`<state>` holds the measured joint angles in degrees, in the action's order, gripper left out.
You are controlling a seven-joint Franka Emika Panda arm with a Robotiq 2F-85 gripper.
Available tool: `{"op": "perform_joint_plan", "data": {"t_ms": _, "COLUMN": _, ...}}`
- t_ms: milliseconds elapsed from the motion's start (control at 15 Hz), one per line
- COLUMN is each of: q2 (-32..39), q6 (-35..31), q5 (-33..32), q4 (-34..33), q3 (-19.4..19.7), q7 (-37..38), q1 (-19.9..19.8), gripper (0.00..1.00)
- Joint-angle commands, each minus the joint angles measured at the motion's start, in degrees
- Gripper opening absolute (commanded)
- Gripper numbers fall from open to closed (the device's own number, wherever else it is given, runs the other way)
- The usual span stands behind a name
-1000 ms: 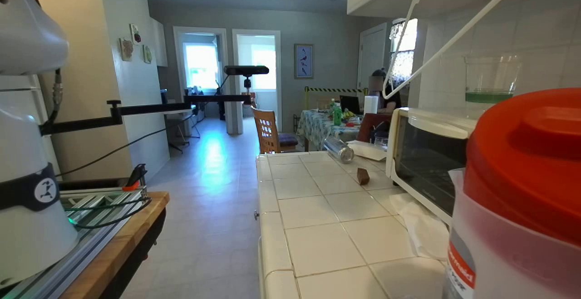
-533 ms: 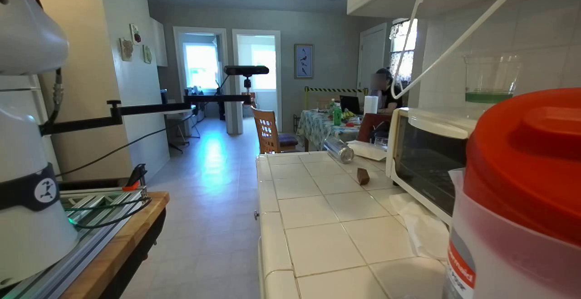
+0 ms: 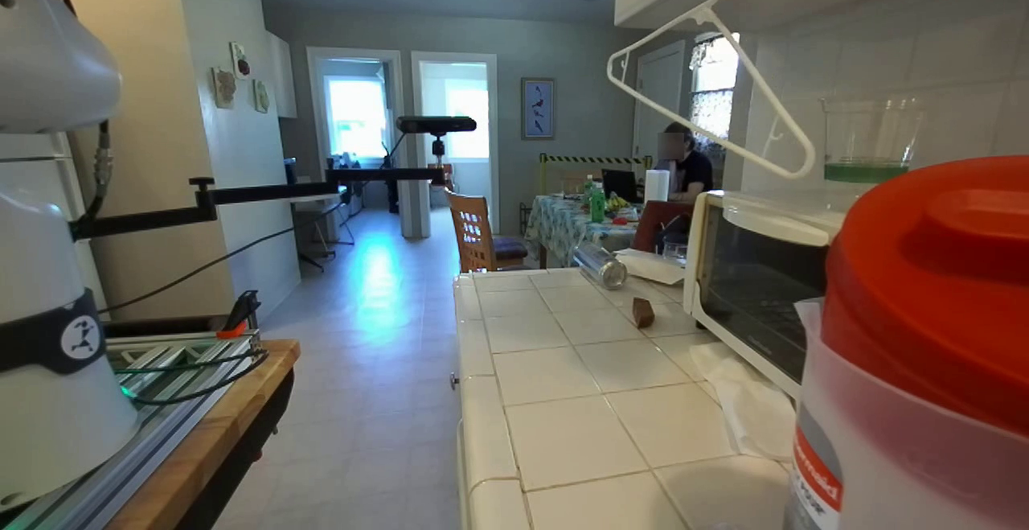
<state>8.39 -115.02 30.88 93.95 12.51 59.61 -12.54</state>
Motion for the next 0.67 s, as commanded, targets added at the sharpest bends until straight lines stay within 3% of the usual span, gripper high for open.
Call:
{"op": "perform_joint_plan", "data": {"t_ms": 0, "q2": 0.81, "q6": 2.08, "q5": -1.67, "q4": -1.72, "q3": -0.12, "q7": 1.55, "q1": -0.16, "gripper": 0.96}}
{"op": "perform_joint_plan", "data": {"t_ms": 67, "q2": 0.83, "q6": 2.47, "q5": -2.18, "q4": -1.82, "q3": -0.13, "q7": 1.59, "q1": -0.09, "gripper": 1.00}}
{"op": "perform_joint_plan", "data": {"t_ms": 600, "q2": -0.60, "q6": 3.88, "q5": -4.29, "q4": -0.24, "q3": -0.72, "q7": 0.29, "q1": 0.78, "gripper": 1.00}}
